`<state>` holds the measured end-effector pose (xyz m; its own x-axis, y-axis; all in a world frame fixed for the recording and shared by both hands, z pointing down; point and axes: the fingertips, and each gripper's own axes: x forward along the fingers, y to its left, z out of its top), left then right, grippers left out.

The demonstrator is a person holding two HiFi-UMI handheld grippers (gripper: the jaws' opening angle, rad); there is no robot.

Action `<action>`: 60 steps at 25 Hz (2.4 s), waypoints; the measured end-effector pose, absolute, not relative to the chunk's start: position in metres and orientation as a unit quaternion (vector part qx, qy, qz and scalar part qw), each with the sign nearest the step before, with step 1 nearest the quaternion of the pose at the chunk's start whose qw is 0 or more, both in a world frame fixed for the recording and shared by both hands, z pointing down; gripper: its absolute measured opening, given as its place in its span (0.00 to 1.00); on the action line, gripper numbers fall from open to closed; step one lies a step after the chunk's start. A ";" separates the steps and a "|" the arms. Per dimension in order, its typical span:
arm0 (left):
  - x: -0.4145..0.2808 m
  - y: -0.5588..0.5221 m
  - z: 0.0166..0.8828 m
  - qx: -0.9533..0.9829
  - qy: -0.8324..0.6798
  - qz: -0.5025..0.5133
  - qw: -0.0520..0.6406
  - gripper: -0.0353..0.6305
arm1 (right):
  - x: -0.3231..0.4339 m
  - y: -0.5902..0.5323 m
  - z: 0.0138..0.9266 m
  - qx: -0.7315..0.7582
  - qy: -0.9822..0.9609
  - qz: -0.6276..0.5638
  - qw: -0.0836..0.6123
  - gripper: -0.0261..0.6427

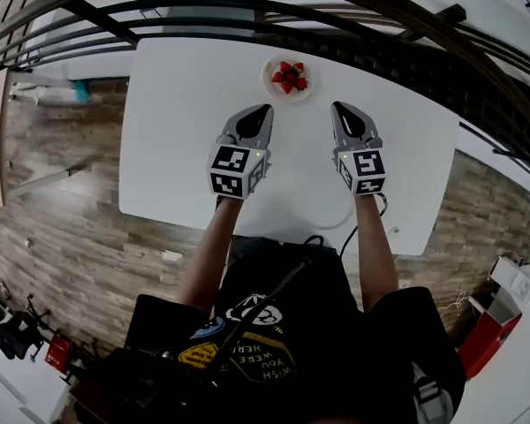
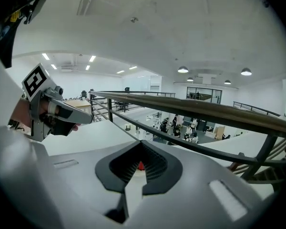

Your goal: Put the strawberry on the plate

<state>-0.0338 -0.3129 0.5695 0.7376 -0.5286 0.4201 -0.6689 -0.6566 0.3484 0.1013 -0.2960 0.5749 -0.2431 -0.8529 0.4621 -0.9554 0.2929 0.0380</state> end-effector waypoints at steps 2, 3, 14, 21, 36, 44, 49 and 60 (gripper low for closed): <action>-0.031 -0.307 0.557 0.906 -0.326 0.129 0.237 0.05 | 0.102 -0.290 0.561 0.586 -0.778 0.121 0.191 0.04; -0.029 -0.304 0.550 0.908 -0.325 0.123 0.234 0.05 | 0.101 -0.288 0.554 0.588 -0.779 0.118 0.185 0.04; 0.000 -0.225 0.459 0.915 -0.348 0.091 0.180 0.05 | 0.110 -0.221 0.457 0.571 -0.807 0.094 0.117 0.04; 0.006 -0.169 0.421 0.908 -0.384 0.084 0.144 0.05 | 0.109 -0.157 0.414 0.543 -0.832 0.088 0.077 0.04; 0.002 -0.095 0.384 0.915 -0.379 0.089 0.105 0.05 | 0.083 -0.064 0.359 0.518 -0.848 0.110 -0.007 0.04; -0.019 -0.096 0.374 0.918 -0.374 0.072 0.106 0.05 | 0.075 -0.060 0.361 0.530 -0.842 0.106 -0.004 0.04; -0.024 -0.096 0.376 0.919 -0.372 0.072 0.110 0.05 | 0.077 -0.062 0.358 0.535 -0.839 0.101 0.002 0.04; -0.029 -0.101 0.380 0.919 -0.368 0.072 0.117 0.05 | 0.075 -0.068 0.361 0.539 -0.836 0.103 0.006 0.04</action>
<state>-0.0291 -0.1009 0.3800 0.7182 -0.6603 0.2197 -0.6943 -0.7011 0.1624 0.0752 -0.0680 0.3610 -0.4183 -0.9003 0.1203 -0.9027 0.3972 -0.1655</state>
